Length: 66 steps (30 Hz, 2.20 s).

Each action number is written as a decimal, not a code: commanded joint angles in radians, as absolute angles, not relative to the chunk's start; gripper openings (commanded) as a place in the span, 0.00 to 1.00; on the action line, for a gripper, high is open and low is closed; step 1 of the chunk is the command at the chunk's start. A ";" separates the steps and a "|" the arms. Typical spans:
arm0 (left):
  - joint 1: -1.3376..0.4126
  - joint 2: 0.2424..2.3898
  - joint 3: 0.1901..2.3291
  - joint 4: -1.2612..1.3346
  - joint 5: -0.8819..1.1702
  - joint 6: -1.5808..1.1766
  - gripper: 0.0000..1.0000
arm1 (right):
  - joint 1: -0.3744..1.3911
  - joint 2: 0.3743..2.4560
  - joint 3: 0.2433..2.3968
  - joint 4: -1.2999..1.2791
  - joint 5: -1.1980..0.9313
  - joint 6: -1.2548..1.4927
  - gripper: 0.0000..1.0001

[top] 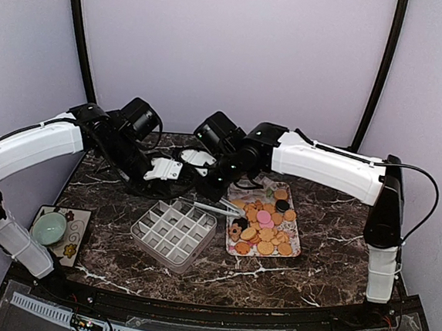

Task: Pack the cookies
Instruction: Pass from the right arm to the left, then pass from the left arm to the right

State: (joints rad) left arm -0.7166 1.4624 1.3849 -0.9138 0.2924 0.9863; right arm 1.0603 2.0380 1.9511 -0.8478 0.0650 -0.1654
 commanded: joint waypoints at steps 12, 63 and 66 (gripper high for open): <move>-0.660 1.472 1.557 -0.809 0.602 0.523 0.00 | 0.789 1.509 1.515 -0.192 -0.148 0.160 1.00; -0.460 1.354 1.343 0.277 1.114 -0.580 0.00 | 0.803 1.553 1.125 0.971 -0.471 0.800 1.00; -0.460 1.356 1.337 0.279 1.114 -0.564 0.00 | 0.806 1.581 1.160 1.004 -0.483 0.818 1.00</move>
State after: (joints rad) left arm -0.4625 1.3666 1.3277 0.2230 1.1088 -0.5877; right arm 0.7986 1.5513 1.0939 0.9089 -0.4576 0.8021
